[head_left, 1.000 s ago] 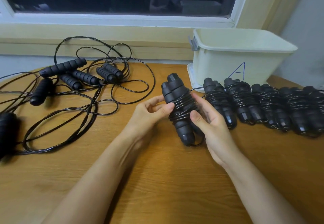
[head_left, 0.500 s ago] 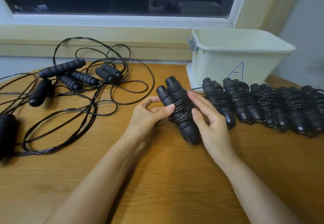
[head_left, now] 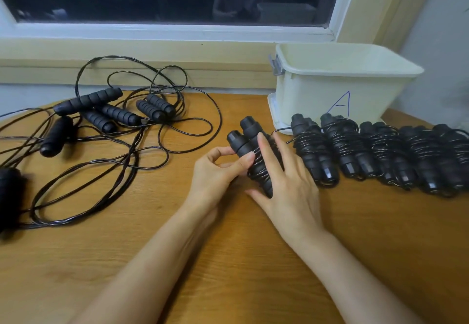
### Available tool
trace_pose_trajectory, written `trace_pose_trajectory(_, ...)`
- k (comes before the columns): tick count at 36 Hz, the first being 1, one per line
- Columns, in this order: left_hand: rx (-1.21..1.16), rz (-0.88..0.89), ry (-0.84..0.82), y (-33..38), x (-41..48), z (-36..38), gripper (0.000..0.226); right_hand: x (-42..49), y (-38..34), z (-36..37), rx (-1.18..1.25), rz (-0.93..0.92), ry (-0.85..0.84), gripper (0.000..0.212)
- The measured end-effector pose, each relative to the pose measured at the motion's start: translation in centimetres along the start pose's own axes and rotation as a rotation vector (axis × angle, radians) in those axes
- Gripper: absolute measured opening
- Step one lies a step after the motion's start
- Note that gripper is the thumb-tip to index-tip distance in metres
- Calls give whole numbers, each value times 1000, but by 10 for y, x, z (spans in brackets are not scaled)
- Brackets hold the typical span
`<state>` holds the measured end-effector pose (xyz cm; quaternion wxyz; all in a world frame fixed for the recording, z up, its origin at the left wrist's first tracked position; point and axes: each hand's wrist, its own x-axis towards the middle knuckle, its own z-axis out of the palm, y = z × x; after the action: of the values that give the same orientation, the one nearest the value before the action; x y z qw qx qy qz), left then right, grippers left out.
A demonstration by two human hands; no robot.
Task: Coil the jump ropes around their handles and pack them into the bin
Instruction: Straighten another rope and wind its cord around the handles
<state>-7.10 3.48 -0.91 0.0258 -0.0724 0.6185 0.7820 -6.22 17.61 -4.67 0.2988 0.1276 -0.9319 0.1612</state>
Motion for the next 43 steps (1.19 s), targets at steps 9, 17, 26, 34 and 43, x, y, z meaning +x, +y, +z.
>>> trace_pose_trajectory(9,-6,19,-91,-2,1,-1,41,6,9,-7,70,16,86,90)
trace_pose_trajectory(17,15,78,-173,2,5,-11,40,5,12,-7,249,-1,133,73)
trace_pose_trajectory(26,36,89,-245,7,11,-19,44,2,13,-4,506,33,136,62)
trace_pose_trajectory(34,-87,-38,-416,7,13,-24,77,3,8,-7,840,91,22,56)
trace_pose_trajectory(43,-140,-8,-322,6,12,-20,62,8,15,-10,617,43,14,53)
